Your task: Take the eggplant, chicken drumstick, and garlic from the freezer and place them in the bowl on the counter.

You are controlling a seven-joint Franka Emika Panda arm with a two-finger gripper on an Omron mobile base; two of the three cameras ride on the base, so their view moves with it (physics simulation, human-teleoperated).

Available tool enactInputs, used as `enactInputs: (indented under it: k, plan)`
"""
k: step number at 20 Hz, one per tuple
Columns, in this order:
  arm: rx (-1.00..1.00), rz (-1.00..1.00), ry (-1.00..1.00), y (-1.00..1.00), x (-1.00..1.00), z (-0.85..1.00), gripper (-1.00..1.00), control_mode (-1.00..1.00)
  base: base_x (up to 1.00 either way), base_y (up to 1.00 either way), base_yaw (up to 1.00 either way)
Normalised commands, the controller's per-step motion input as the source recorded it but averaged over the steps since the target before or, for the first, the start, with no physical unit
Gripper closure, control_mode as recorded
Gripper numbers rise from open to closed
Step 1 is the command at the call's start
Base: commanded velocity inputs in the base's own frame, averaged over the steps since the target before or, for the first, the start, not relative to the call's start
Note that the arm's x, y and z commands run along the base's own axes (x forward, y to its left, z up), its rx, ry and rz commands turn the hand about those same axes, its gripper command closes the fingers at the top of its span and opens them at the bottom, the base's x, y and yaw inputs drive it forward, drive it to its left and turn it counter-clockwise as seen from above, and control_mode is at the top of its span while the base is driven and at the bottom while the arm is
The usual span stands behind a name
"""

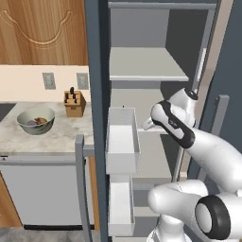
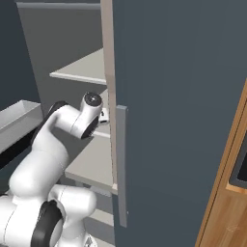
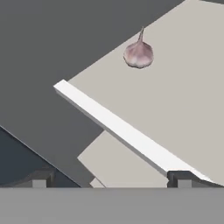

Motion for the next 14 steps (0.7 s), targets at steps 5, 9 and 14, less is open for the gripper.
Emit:
enactInputs:
  k: [5, 9, 14]
  plan:
    - [0.02, 0.01, -0.03, 0.08, 0.27, -0.04, -1.0, -1.0, 0.0, 0.0, 0.0]
    - [0.0, 0.0, 0.06, 0.2, 0.39, 0.0, -1.0, -1.0, 0.0, 0.0, 0.0]
    - [0.0, 0.0, 0.01, 0.08, 0.48, -0.03, -1.0, -1.0, 0.0, 0.0, 0.0]
